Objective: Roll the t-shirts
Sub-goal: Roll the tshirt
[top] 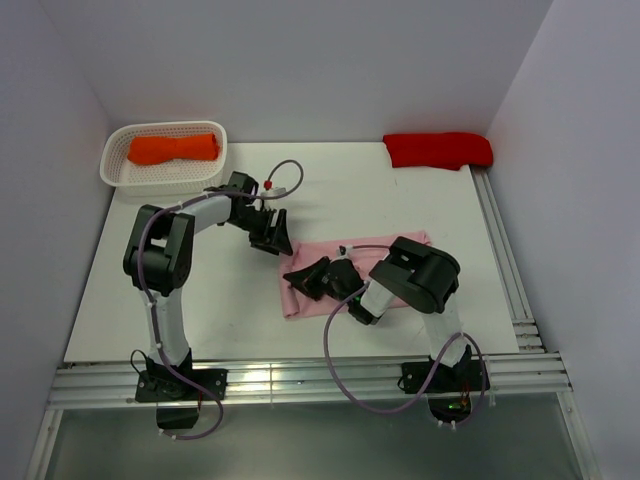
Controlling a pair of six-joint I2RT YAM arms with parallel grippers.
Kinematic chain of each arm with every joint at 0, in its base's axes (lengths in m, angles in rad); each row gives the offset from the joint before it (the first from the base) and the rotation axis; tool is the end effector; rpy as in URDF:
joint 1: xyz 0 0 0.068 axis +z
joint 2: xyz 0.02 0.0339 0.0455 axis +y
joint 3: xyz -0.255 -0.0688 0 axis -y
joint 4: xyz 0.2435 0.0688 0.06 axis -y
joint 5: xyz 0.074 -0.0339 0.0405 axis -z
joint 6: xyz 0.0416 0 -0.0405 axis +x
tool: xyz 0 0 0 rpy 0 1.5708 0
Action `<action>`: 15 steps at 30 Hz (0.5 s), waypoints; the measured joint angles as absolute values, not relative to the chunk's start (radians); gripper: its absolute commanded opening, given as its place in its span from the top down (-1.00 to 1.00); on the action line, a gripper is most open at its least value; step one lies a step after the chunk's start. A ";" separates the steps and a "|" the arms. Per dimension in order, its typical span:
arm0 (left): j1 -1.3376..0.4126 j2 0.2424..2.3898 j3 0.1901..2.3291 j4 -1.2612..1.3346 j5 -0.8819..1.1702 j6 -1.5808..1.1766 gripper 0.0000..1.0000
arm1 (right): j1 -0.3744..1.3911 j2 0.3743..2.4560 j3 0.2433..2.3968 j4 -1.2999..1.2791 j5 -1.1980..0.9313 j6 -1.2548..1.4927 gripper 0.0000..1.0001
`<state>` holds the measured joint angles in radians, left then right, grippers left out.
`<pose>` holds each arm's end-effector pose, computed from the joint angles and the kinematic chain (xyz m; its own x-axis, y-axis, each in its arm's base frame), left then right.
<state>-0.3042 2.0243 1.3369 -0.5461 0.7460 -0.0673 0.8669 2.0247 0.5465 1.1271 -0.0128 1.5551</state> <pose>0.3661 -0.1445 0.1359 -0.9275 0.2394 -0.2871 0.3727 0.6510 -0.6613 0.2084 0.2463 0.0660 -0.7734 0.6338 -0.0103 0.2105 0.2722 0.9389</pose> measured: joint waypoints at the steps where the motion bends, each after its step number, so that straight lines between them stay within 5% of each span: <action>1: -0.312 2.024 1.343 -0.546 0.733 -0.068 -0.37 | 0.867 2.024 0.551 1.119 -0.014 1.554 0.99; 8: -0.383 2.024 1.391 -0.555 0.572 -0.064 -0.33 | 0.867 1.991 0.591 1.007 -0.018 1.528 1.00; 15: -0.463 2.024 1.434 -0.566 0.305 -0.051 -0.07 | 0.867 1.973 0.612 0.939 -0.018 1.521 1.00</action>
